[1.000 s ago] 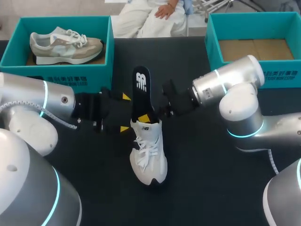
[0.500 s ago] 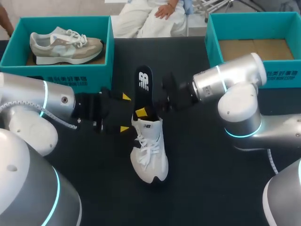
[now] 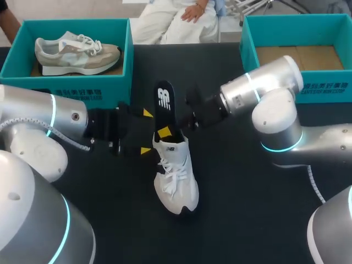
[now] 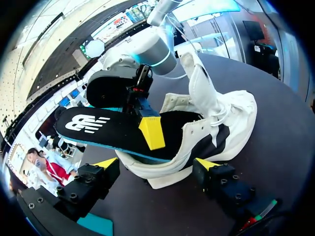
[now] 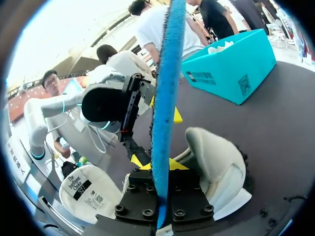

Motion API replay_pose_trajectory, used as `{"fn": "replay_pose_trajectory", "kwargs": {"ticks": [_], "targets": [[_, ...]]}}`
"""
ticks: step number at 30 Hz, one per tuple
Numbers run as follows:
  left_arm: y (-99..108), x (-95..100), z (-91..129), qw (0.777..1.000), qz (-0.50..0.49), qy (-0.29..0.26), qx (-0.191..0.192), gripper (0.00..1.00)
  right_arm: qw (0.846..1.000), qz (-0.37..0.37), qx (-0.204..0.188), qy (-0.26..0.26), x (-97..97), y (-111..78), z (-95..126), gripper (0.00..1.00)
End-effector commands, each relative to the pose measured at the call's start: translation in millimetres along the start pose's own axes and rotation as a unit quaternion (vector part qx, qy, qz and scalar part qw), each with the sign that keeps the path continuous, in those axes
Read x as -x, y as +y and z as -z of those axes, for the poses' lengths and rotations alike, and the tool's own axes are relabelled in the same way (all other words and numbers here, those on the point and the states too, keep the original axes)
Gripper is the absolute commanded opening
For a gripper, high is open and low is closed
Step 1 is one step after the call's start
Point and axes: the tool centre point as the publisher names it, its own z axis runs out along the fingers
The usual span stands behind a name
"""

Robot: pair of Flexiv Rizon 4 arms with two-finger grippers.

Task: Take the shoe out of the shoebox, open the shoe tongue, remove and reinsert the insole, then place the shoe into the shoebox

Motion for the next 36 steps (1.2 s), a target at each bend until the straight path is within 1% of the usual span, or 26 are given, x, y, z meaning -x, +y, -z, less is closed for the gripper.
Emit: {"fn": "replay_pose_trajectory", "kwargs": {"ticks": [1, 7, 9, 11, 12, 16, 19, 23, 25, 26, 27, 28, 29, 32, 36], "targets": [[-0.9, -0.2, -0.1, 1.000, 0.000, 0.001, 0.002, 1.00, 1.000, -0.011, 0.005, -0.006, -8.2, -15.7, -6.6, 0.00], [-0.9, -0.2, -0.1, 1.000, 0.000, 0.001, 0.002, 1.00, 1.000, -0.021, -0.004, -0.008, -12.8, -20.3, -6.1, 0.00], [-0.9, -0.2, -0.1, 1.000, 0.000, 0.001, 0.002, 1.00, 1.000, -0.017, 0.000, -0.015, -15.4, -16.9, -2.3, 0.00], [-0.9, -0.2, -0.1, 1.000, 0.000, 0.001, 0.002, 1.00, 1.000, -0.007, 0.003, -0.024, -17.4, -11.3, 2.3, 0.28], [-0.9, -0.2, -0.1, 1.000, 0.000, 0.001, 0.002, 1.00, 1.000, -0.001, 0.005, -0.028, -18.3, -7.6, 4.4, 0.32], [-0.9, -0.2, -0.1, 1.000, 0.000, 0.001, 0.002, 1.00, 0.999, 0.019, 0.004, -0.039, -21.0, 7.9, 11.0, 0.35], [-0.9, -0.2, -0.1, 1.000, 0.000, 0.001, 0.002, 1.00, 0.999, 0.030, 0.004, -0.041, -19.5, 17.0, 13.5, 0.35], [-0.9, -0.2, -0.1, 1.000, 0.000, 0.001, 0.002, 1.00, 0.998, 0.043, 0.014, -0.042, -11.0, 28.0, 16.0, 0.33], [-0.9, -0.2, -0.1, 1.000, 0.000, 0.001, 0.002, 1.00, 0.998, 0.047, 0.015, -0.036, -5.6, 29.3, 15.6, 0.29], [-0.9, -0.2, -0.1, 1.000, 0.000, 0.001, 0.002, 1.00, 0.998, 0.046, 0.017, -0.033, -3.7, 29.4, 15.0, 0.21], [-0.9, -0.2, -0.1, 1.000, 0.000, 0.001, 0.002, 1.00, 0.998, 0.045, 0.020, -0.030, -1.9, 29.2, 14.3, 0.08], [-0.9, -0.2, -0.1, 1.000, 0.000, 0.001, 0.002, 1.00, 0.998, 0.047, 0.028, -0.023, 0.0, 28.7, 13.4, 0.02], [-0.9, -0.2, -0.1, 1.000, 0.000, 0.001, 0.002, 1.00, 0.998, 0.047, 0.030, -0.020, 1.6, 28.0, 12.1, 0.00], [-0.9, -0.2, -0.1, 1.000, 0.000, 0.001, 0.002, 1.00, 0.998, 0.048, 0.037, -0.002, 5.1, 24.8, 8.2, 0.00], [-0.9, -0.2, -0.1, 1.000, 0.000, 0.001, 0.002, 1.00, 0.999, 0.030, 0.022, 0.012, 4.2, 14.1, 1.6, 0.00]]}}
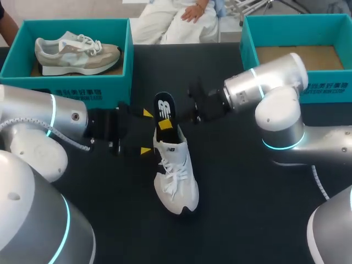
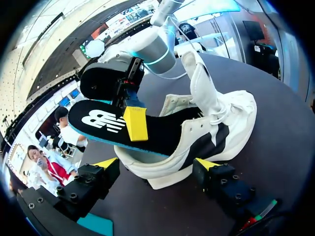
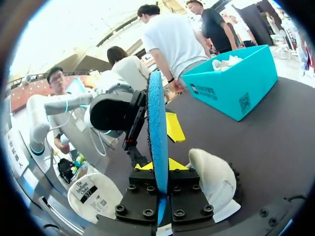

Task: Take the shoe out of the shoebox, open the shoe tongue, remove and reinsert the insole, then place the shoe into the shoebox

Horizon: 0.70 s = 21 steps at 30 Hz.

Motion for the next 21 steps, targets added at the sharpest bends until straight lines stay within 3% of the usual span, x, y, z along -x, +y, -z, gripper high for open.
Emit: {"fn": "replay_pose_trajectory", "kwargs": {"ticks": [1, 10, 14, 17, 21], "targets": [[-0.8, -0.2, -0.1, 1.000, 0.000, 0.001, 0.002, 1.00, 1.000, -0.013, -0.009, 0.007, 3.7, -11.1, -10.0, 0.00], [-0.8, -0.2, -0.1, 1.000, 0.000, 0.001, 0.002, 1.00, 0.999, -0.046, -0.021, -0.005, -9.2, -28.3, -7.9, 0.00], [-0.8, -0.2, -0.1, 1.000, 0.000, 0.001, 0.002, 1.00, 0.999, -0.034, -0.020, -0.014, -10.3, -16.7, -4.7, 0.00], [-0.8, -0.2, -0.1, 1.000, 0.000, 0.001, 0.002, 1.00, 0.999, -0.024, -0.022, -0.022, -11.3, -7.8, -0.9, 0.17], [-0.8, -0.2, -0.1, 1.000, 0.000, 0.001, 0.002, 1.00, 0.999, -0.018, -0.023, -0.025, -11.5, 1.3, 3.1, 0.18]]}}
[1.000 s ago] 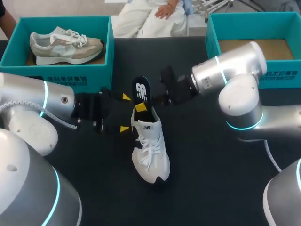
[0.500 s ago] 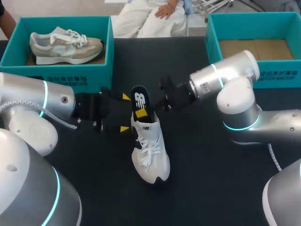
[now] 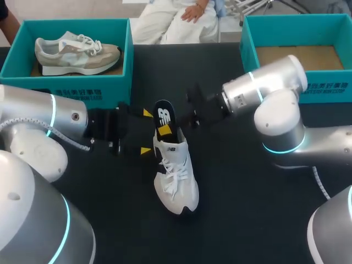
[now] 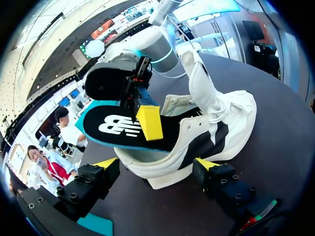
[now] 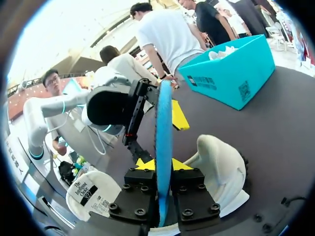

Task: Take the shoe out of the shoebox, open the shoe tongue, remove and reinsert the insole, then place the shoe into the shoebox

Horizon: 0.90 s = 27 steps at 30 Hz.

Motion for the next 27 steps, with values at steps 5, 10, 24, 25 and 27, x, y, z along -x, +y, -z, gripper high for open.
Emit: {"fn": "replay_pose_trajectory", "kwargs": {"ticks": [5, 10, 24, 25, 27], "targets": [[-0.9, -0.3, -0.2, 1.000, 0.000, 0.001, 0.002, 1.00, 1.000, -0.025, -0.012, 0.009, 3.6, 9.9, 5.8, 0.00], [-0.9, -0.3, -0.2, 1.000, 0.000, 0.001, 0.002, 1.00, 0.996, -0.083, -0.020, 0.034, 3.0, 12.4, 4.5, 0.00], [-0.9, -0.3, -0.2, 1.000, 0.000, 0.001, 0.002, 1.00, 0.989, -0.138, -0.050, 0.026, -8.1, -15.4, -6.0, 0.00], [-0.9, -0.3, -0.2, 1.000, 0.000, 0.001, 0.002, 1.00, 0.988, -0.143, -0.054, 0.024, -9.8, -19.3, -6.4, 0.00], [-0.9, -0.3, -0.2, 1.000, 0.000, 0.001, 0.002, 1.00, 0.987, -0.150, -0.054, 0.024, -12.5, -24.2, -7.5, 0.00]]}}
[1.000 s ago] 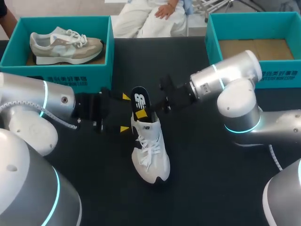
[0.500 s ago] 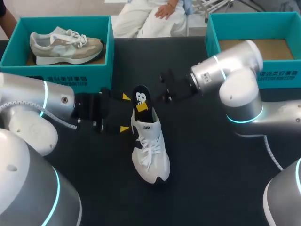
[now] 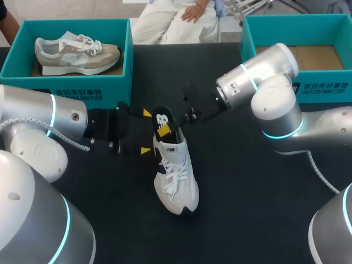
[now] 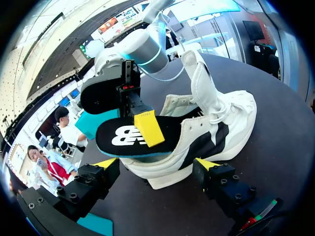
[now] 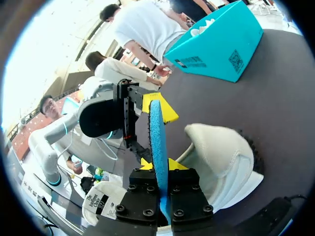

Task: Take the shoe out of the shoebox, open the shoe tongue, remove and reinsert the insole, then place the shoe into the shoebox

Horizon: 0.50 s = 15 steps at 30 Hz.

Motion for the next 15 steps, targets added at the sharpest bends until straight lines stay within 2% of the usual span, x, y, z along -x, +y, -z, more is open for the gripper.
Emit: {"fn": "replay_pose_trajectory", "kwargs": {"ticks": [1, 6, 10, 12, 15], "targets": [[-0.9, -0.2, -0.2, 1.000, 0.000, 0.001, 0.002, 1.00, 1.000, -0.010, 0.007, -0.008, -6.1, -15.2, -4.8, 0.00], [-0.9, -0.2, -0.2, 1.000, 0.000, 0.001, 0.002, 1.00, 1.000, -0.022, -0.002, -0.016, -6.7, -21.1, -4.9, 0.00], [-0.9, -0.2, -0.2, 1.000, 0.000, 0.001, 0.002, 1.00, 1.000, -0.012, 0.000, -0.026, -10.9, -13.6, -1.1, 0.00], [-0.9, -0.2, -0.2, 1.000, 0.000, 0.001, 0.002, 1.00, 1.000, -0.006, 0.001, -0.029, -12.9, -9.0, 0.5, 0.23], [-0.9, -0.2, -0.2, 1.000, 0.000, 0.001, 0.002, 1.00, 0.999, 0.003, -0.002, -0.038, -14.5, -3.4, 4.0, 0.24]]}}
